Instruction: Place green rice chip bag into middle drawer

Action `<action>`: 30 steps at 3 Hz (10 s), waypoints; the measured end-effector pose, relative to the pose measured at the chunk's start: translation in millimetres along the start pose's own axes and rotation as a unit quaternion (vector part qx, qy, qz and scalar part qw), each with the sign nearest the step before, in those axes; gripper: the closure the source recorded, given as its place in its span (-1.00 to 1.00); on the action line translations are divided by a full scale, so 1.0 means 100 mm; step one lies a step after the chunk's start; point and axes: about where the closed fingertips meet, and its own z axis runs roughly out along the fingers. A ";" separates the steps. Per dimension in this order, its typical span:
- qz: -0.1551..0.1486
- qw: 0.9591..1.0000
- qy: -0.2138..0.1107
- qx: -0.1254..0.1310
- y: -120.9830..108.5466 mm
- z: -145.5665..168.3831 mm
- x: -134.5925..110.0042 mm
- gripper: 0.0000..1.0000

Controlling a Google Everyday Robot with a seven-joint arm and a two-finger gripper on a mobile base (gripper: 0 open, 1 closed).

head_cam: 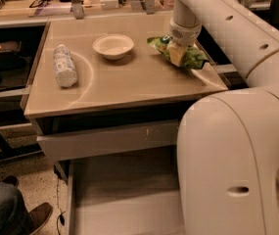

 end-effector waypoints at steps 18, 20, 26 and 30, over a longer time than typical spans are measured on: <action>0.050 0.962 0.114 -0.244 3.30 0.97 2.01 1.00; 0.146 0.944 0.083 -0.285 3.61 1.69 2.00 1.00; 0.173 0.905 0.037 -0.386 4.18 2.51 1.63 1.00; 0.232 0.905 -0.006 -0.357 3.80 2.96 1.44 1.00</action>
Offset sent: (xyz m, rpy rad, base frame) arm -0.1162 -0.0637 0.0432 -0.0672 0.0577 0.1645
